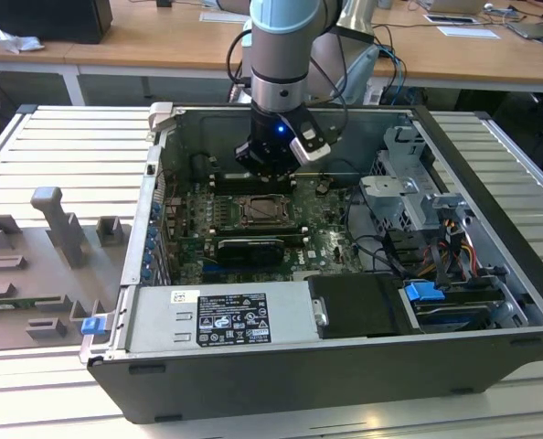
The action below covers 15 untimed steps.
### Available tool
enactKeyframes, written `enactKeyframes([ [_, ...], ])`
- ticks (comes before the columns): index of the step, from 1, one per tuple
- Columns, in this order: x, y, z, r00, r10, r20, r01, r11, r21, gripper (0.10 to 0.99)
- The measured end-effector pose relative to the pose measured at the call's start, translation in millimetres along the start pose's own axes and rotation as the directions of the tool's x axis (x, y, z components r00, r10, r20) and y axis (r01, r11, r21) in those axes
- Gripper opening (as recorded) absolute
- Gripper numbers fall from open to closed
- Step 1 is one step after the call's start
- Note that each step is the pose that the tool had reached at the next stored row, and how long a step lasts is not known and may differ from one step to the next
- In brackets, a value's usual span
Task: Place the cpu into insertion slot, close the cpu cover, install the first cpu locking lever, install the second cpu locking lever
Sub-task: 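Install the first cpu locking lever, then install the second cpu locking lever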
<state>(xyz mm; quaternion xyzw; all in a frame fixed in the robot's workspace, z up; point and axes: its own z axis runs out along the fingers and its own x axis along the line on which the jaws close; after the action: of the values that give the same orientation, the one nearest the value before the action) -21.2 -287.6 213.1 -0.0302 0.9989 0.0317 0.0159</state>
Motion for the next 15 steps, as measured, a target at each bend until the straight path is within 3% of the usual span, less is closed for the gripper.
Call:
enactKeyframes([
  [15,0.2,-3.8,-0.3,1.0000,0.000,-0.0001,0.000,1.0000,0.000,0.106],
])
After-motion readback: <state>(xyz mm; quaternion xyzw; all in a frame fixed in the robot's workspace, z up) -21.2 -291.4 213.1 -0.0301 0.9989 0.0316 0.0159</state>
